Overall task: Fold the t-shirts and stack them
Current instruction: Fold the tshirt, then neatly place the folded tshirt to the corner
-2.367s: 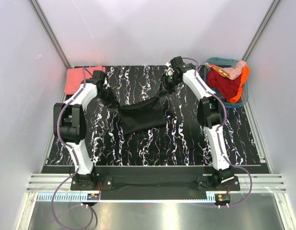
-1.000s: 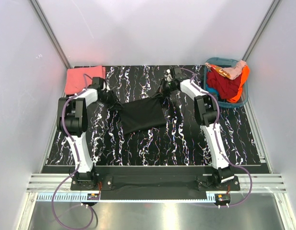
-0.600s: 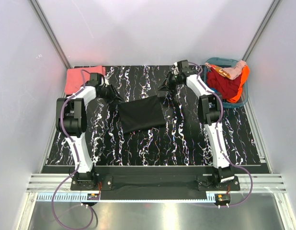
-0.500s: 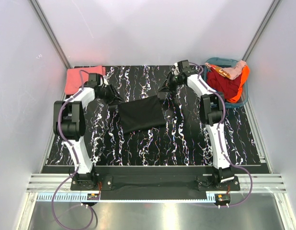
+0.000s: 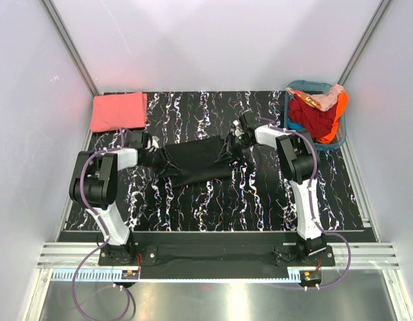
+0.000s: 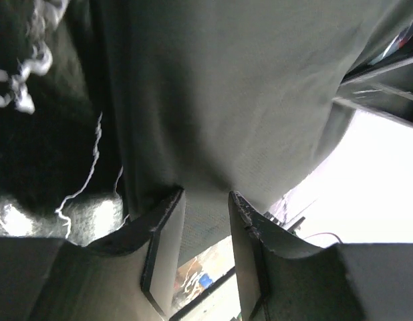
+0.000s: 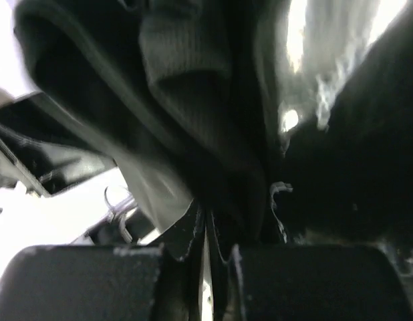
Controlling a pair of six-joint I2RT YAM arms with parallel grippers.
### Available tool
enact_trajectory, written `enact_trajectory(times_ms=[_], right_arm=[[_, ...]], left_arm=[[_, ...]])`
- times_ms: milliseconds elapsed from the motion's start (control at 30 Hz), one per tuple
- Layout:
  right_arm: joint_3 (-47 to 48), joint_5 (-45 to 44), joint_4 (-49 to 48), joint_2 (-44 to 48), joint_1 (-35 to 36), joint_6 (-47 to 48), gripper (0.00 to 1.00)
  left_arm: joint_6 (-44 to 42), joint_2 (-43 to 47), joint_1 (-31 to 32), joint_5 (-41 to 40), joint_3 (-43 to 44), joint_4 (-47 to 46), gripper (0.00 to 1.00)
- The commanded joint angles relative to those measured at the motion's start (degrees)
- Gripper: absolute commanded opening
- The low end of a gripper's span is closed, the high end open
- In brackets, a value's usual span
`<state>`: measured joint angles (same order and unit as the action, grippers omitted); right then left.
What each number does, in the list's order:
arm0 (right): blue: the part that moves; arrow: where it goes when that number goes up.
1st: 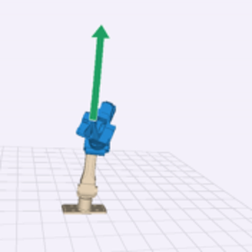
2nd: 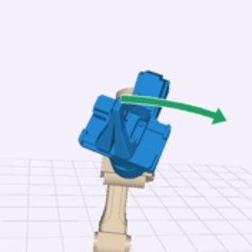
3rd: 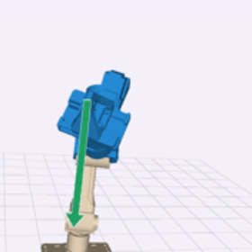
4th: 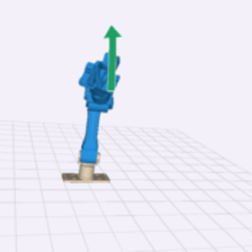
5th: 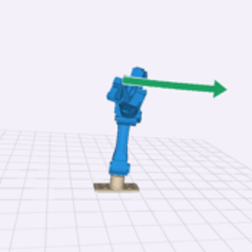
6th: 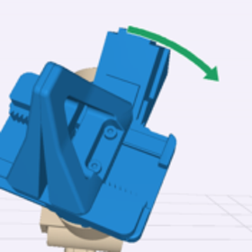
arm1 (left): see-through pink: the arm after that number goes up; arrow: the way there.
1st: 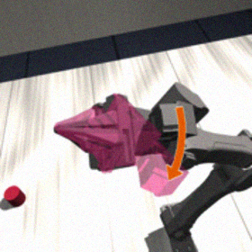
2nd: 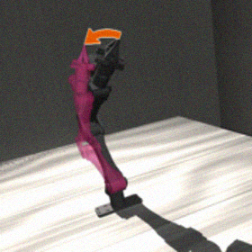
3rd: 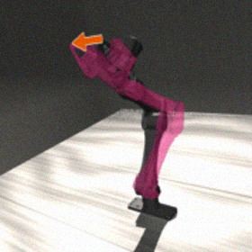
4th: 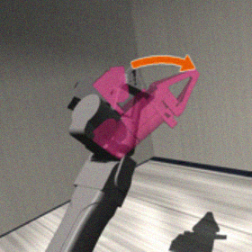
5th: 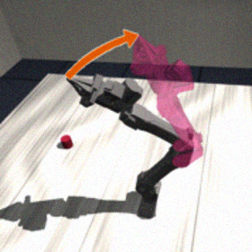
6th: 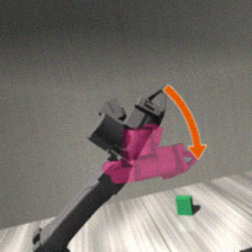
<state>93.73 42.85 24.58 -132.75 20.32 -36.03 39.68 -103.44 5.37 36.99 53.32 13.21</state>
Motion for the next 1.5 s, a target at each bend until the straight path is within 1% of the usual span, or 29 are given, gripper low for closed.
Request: enact_trajectory(times_ms=[0, 167, 267, 333, 400, 467, 533, 567, 667, 767, 833, 933, 967, 1000, 1033, 1133, 1200, 1233, 1300, 1333, 1467], right_arm=[[-5.04, 1.10, -5.07, 5.13, -0.45, 0.87, 0.07], [-7.33, -1.19, -0.51, 7.50, -0.45, 5.96, 0.07], [-7.34, -2.33, 2.04, 10.31, 0.07, 6.93, 0.08], [-5.94, -3.82, 4.15, 12.32, 1.04, 7.90, 0.08], [-3.74, -5.66, 7.49, 13.39, 3.58, 9.22, 0.09], [-0.76, -7.86, 11.26, 14.18, 7.26, 10.80, 0.14], [1.00, -11.99, 13.90, 14.53, 9.99, 11.68, 0.25], [2.40, -13.31, 14.44, 14.62, 12.18, 11.95, 0.27], [4.60, -15.87, 14.88, 13.84, 14.57, 11.16, 0.32], [6.45, -15.26, 14.27, 11.82, 15.98, 9.14, 0.34], [6.29, -13.94, 12.09, 10.50, 16.07, 7.13, 0.34], [5.41, -14.28, 11.11, 9.35, 15.98, 6.59, 0.35], [4.62, -14.90, 11.02, 9.26, 16.07, 6.76, 0.36], [4.36, -16.21, 11.10, 9.26, 16.07, 7.11, 0.38], [4.27, -16.74, 12.15, 9.35, 16.07, 8.42, 0.39], [4.44, -19.11, 15.40, 10.40, 16.07, 11.58, 0.45], [4.00, -20.35, 16.64, 11.37, 16.07, 13.00, 0.49], [3.83, -20.87, 17.86, 12.15, 16.07, 14.31, 0.50], [3.91, -21.84, 19.45, 13.12, 16.07, 15.28, 0.51], [3.91, -22.02, 20.85, 13.65, 16.07, 15.99, 0.51], [1.29, -22.55, 21.13, 17.60, 16.07, 16.34, 0.53]], left_arm=[[-2.14, 1.48, -0.09, -0.33, -2.25, -2.59, 0.40], [-5.40, 6.48, -0.01, -2.28, -4.98, 0.41, 0.41], [-7.15, 11.14, 0.08, -2.98, -4.72, 3.74, 0.42], [-8.21, 14.74, 0.08, -3.51, -3.84, 7.34, 0.45], [-9.88, 18.60, 0.00, -4.73, -3.14, 11.47, 0.48], [-11.46, 21.60, -0.44, -6.05, -2.26, 15.07, 0.54], [-12.17, 25.80, -1.58, -7.19, -2.34, 16.75, 0.60], [-12.43, 26.96, -2.02, -7.37, -2.43, 18.15, 0.61], [-13.58, 30.92, -3.78, -7.55, -2.87, 20.97, 0.61], [-13.40, 34.69, -4.92, -7.29, -5.14, 21.16, 0.61], [-12.53, 35.84, -5.28, -7.11, -6.38, 20.72, 0.61], [-11.65, 37.60, -5.36, -7.11, -8.32, 20.36, 0.61], [-11.56, 37.96, -6.58, -8.76, -8.67, 20.36, 0.63], [-11.56, 38.22, -6.68, -10.26, -9.28, 20.19, 0.66], [-11.47, 38.05, -7.12, -11.58, -9.46, 19.84, 0.76], [-13.30, 34.37, -7.91, -10.28, -8.24, 15.45, 0.81], [-14.36, 30.25, -8.00, -8.53, -5.78, 13.51, 0.82], [-15.24, 25.87, -8.00, -7.91, -2.99, 12.81, 0.83], [-16.38, 21.90, -7.92, -5.89, -0.69, 9.48, 0.83], [-17.35, 17.18, -8.00, -5.36, 1.76, 8.33, 0.83], [-19.90, 6.16, -7.91, -4.03, 7.39, 2.19, 0.82]])
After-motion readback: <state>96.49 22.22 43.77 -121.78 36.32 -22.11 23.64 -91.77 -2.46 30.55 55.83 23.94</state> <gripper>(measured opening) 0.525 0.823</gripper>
